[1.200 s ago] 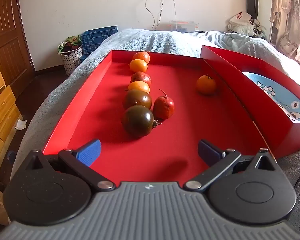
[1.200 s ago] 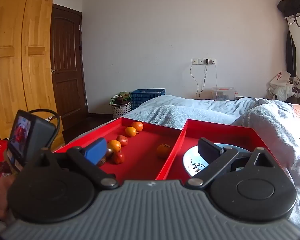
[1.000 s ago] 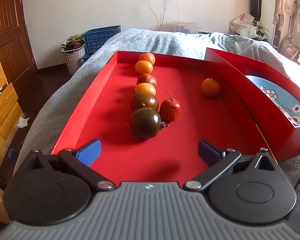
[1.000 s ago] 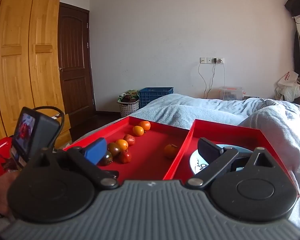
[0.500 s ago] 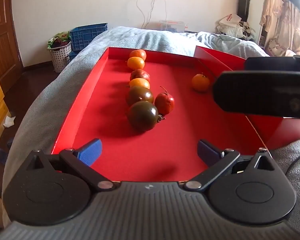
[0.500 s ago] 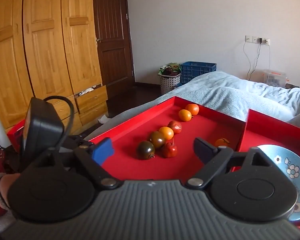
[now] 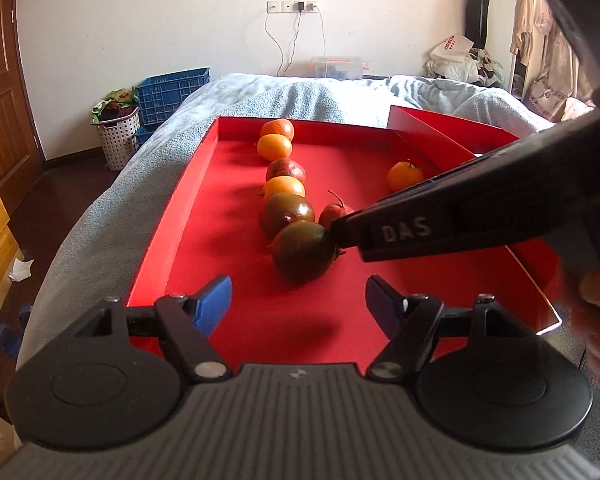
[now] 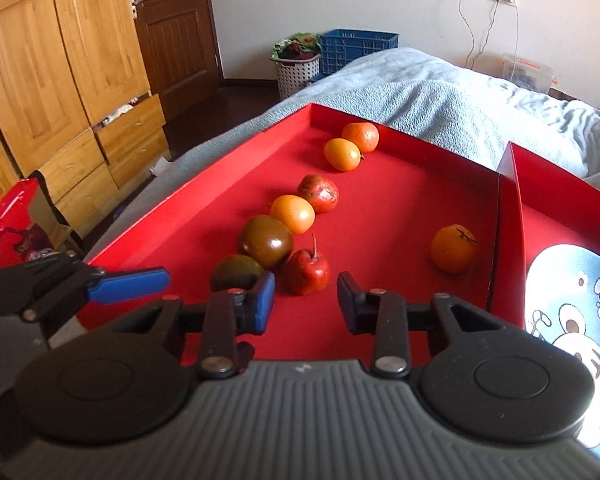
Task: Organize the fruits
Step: 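Reach into the fruit row and grasp the small red apple with the right tool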
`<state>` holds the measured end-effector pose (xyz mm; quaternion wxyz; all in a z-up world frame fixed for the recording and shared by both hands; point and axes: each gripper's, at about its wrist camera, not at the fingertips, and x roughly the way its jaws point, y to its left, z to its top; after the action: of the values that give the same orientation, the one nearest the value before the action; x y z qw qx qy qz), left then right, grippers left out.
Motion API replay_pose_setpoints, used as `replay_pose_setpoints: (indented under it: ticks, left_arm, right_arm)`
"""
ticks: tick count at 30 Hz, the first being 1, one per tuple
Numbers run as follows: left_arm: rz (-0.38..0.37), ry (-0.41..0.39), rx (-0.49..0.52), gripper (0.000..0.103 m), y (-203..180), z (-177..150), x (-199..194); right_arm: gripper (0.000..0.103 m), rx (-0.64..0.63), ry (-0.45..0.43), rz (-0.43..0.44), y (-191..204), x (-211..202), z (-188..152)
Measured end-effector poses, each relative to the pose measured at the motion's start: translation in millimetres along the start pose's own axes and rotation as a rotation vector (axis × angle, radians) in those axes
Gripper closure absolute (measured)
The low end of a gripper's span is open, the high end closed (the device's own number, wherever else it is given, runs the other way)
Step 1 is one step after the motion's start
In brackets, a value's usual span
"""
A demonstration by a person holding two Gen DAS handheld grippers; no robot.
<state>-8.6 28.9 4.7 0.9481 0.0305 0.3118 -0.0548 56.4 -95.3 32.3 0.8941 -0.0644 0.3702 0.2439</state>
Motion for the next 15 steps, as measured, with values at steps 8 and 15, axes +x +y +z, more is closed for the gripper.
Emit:
replay_pose_setpoints:
  ticks: [8, 15]
  left_arm:
    - [-0.032, 0.005, -0.03, 0.025, 4.2, -2.7, 4.1]
    - [-0.032, 0.0, -0.037, 0.025, 5.2, -3.7, 4.0]
  right_arm:
    - [0.066, -0.002, 0.064, -0.024, 0.0, 17.7, 10.2]
    - [0.07, 0.025, 0.041, 0.007, -3.6, 16.3, 7.6]
